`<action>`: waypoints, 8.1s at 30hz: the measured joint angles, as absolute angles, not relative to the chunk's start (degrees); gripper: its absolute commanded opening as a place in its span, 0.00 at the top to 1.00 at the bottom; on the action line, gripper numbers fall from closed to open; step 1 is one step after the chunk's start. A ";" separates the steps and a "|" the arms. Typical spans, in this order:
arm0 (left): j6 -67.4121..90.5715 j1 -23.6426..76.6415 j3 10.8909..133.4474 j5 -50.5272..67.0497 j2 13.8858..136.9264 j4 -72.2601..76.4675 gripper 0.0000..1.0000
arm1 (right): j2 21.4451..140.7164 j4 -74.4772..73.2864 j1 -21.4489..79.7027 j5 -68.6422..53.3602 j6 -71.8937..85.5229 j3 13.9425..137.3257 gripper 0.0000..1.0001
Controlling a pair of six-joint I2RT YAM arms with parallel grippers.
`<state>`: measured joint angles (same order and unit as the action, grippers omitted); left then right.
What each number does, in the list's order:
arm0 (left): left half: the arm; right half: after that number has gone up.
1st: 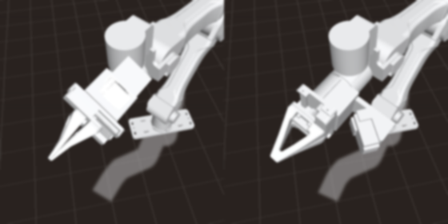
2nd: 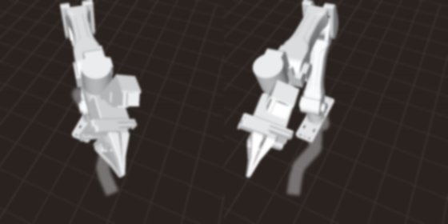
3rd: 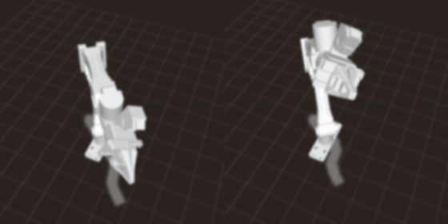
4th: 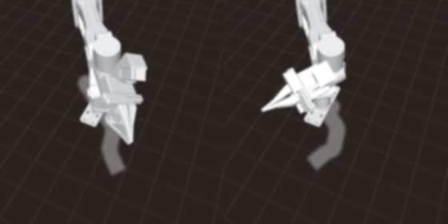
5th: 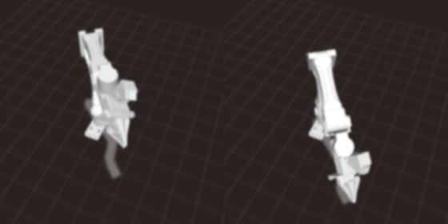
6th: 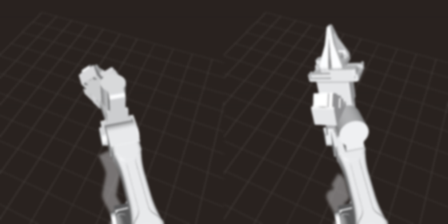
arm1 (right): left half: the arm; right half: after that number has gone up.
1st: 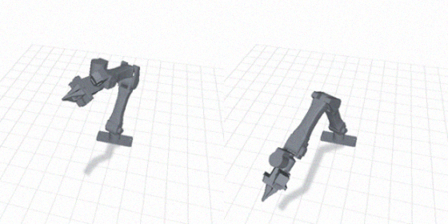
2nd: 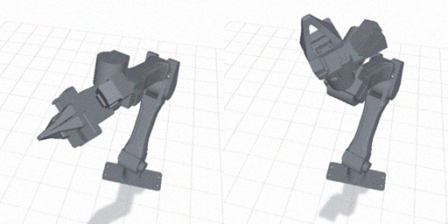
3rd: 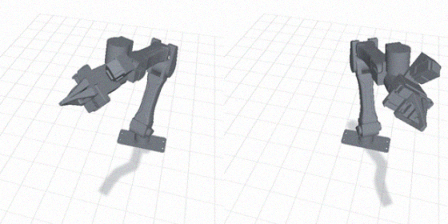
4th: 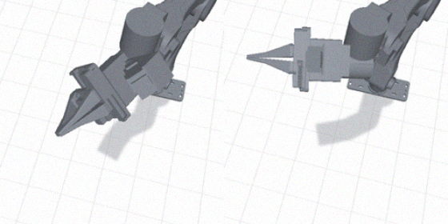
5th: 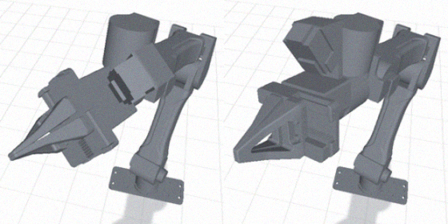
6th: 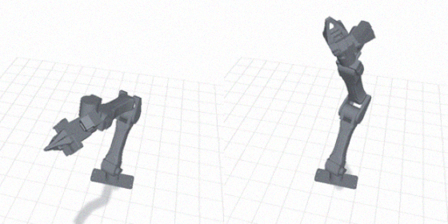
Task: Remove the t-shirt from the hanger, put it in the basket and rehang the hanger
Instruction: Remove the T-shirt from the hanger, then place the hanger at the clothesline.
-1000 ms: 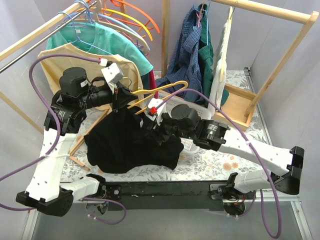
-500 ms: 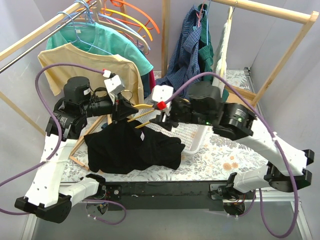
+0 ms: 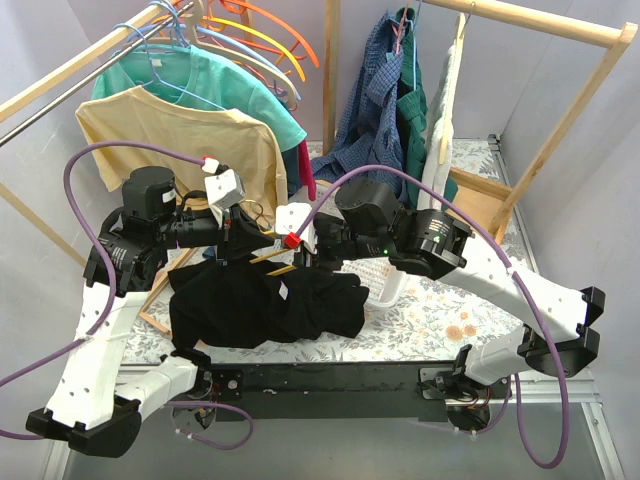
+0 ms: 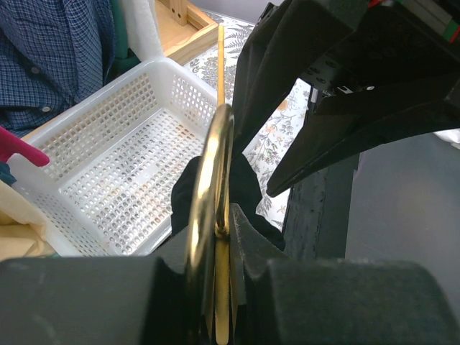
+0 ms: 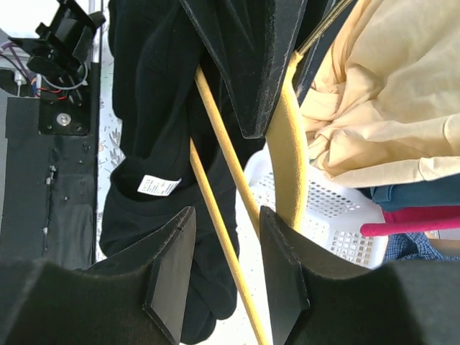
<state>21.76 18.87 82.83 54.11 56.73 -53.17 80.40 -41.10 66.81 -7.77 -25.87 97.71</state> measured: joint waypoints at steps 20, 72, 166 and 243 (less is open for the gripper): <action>22.22 18.98 80.20 55.05 55.66 -54.48 1.00 | 73.41 -36.34 59.64 -12.71 -25.78 93.73 0.58; 21.85 19.00 80.31 55.88 54.30 -55.70 1.00 | 72.60 -48.03 41.95 -43.48 -30.00 88.33 0.99; 52.66 19.25 47.35 3.22 36.25 -31.46 0.12 | 106.04 -15.20 53.36 -21.82 -3.36 127.90 0.99; 53.34 19.25 55.99 -7.53 29.02 -39.09 0.08 | 123.22 8.97 56.53 -11.84 5.58 131.70 0.42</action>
<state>53.34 19.25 55.99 -7.53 29.02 -39.09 123.22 8.97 56.53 -11.84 5.58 131.70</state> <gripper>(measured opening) 0.916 0.551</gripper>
